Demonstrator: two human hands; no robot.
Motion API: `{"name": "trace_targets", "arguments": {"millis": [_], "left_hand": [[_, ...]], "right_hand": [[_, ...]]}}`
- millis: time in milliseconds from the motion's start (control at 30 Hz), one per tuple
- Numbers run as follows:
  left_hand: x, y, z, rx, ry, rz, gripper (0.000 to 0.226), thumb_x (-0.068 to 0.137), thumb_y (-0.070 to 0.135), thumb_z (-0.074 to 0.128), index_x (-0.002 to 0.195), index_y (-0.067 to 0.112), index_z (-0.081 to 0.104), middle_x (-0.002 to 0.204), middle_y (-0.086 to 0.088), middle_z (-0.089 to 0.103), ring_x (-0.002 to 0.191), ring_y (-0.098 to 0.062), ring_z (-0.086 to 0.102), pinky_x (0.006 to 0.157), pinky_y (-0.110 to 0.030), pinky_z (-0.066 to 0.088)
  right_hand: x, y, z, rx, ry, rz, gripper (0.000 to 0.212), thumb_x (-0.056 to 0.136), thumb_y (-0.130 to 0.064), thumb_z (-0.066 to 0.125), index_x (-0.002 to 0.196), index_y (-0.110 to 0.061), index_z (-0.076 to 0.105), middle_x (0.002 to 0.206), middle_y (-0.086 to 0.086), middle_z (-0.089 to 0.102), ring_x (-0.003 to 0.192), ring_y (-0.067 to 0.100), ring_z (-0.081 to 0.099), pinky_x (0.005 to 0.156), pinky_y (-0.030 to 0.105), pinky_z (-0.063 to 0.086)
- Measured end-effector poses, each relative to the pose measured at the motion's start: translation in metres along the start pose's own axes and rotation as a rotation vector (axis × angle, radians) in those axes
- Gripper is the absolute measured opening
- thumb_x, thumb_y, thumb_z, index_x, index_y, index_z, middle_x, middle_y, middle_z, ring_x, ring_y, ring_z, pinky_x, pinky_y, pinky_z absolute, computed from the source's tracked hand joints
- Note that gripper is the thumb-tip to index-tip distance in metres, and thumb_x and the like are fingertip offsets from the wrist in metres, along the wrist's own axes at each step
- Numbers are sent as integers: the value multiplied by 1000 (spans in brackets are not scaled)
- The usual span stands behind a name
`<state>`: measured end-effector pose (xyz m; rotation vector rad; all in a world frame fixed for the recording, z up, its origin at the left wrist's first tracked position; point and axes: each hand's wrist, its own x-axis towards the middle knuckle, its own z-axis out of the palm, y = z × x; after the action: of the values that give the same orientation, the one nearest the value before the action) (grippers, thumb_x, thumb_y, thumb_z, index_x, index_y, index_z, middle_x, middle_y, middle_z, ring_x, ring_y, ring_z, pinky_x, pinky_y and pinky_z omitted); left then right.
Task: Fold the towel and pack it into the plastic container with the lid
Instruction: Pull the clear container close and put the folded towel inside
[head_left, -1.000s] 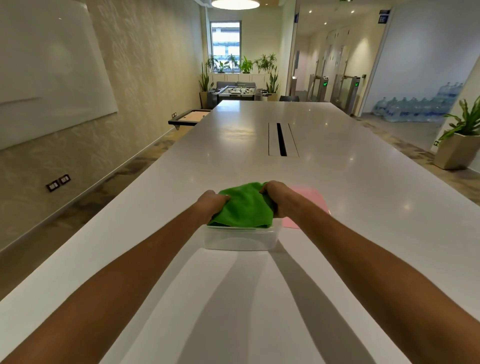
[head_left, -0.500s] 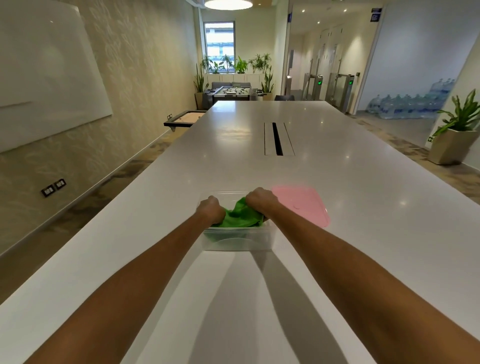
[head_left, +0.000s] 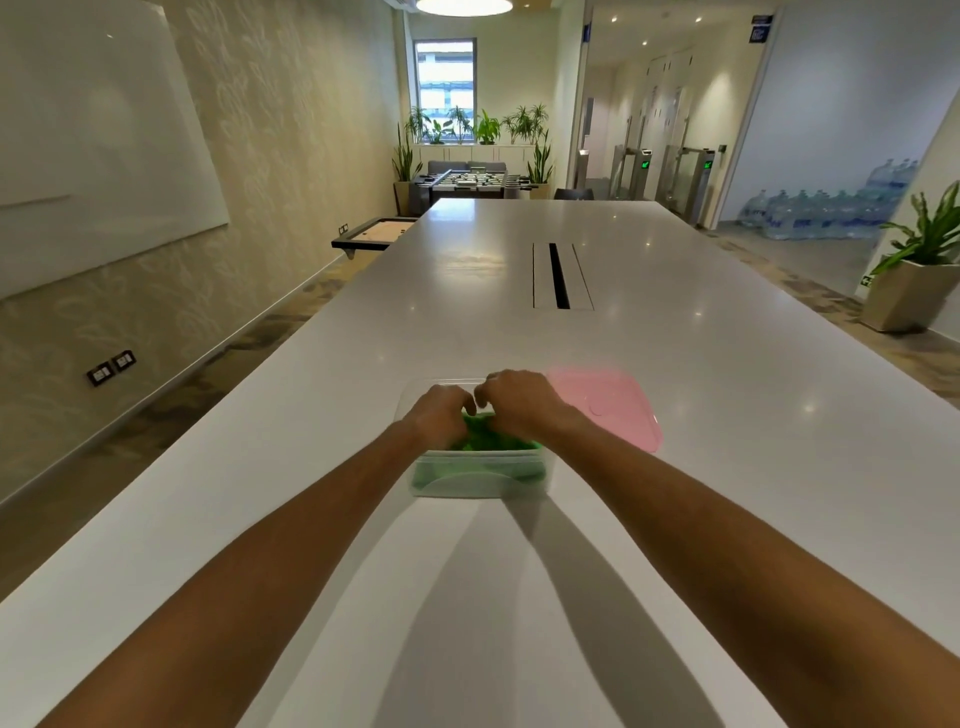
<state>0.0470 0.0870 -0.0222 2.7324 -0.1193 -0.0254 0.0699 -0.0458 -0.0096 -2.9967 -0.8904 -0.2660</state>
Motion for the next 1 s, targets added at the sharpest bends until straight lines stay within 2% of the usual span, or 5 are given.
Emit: {"name": "trace_targets", "arguments": {"millis": [133, 433, 600, 767, 1000], "left_hand": [[-1, -6, 0, 6, -134, 52, 35, 84, 17, 67, 119, 15, 63, 115, -6, 66, 89, -16, 57, 81, -25, 48], [2, -9, 3, 74, -235, 67, 42, 86, 31, 67, 124, 17, 58, 115, -6, 66, 92, -18, 62, 90, -34, 52], [6, -1, 1, 39, -136, 50, 37, 83, 23, 68, 118, 12, 63, 108, -5, 67, 87, -18, 62, 77, -26, 50], [16, 19, -7, -68, 140, 70, 31, 81, 14, 68, 111, 12, 68, 112, -7, 70, 98, -20, 65, 91, -30, 51], [37, 65, -16, -105, 347, 185, 25, 86, 14, 58, 108, 12, 69, 109, -6, 71, 98, -23, 65, 89, -35, 52]], "right_hand": [[0, 6, 15, 76, -329, -66, 28, 89, -38, 55, 109, -22, 66, 98, 1, 70, 82, 18, 64, 73, 31, 54], [0, 10, 18, 160, -406, -64, 40, 89, -30, 61, 127, -21, 57, 112, 4, 68, 95, 22, 62, 87, 37, 54], [-2, 14, 3, 175, -198, -62, 30, 91, -23, 55, 120, -21, 63, 116, 2, 67, 100, 22, 61, 89, 35, 51], [-12, 35, -14, 146, 88, -19, 33, 89, -4, 46, 113, -15, 65, 113, 6, 67, 98, 25, 62, 82, 38, 51], [-39, 83, -12, 141, 225, 105, 34, 89, -5, 43, 113, -14, 65, 114, 9, 67, 96, 30, 63, 79, 41, 53]]}}
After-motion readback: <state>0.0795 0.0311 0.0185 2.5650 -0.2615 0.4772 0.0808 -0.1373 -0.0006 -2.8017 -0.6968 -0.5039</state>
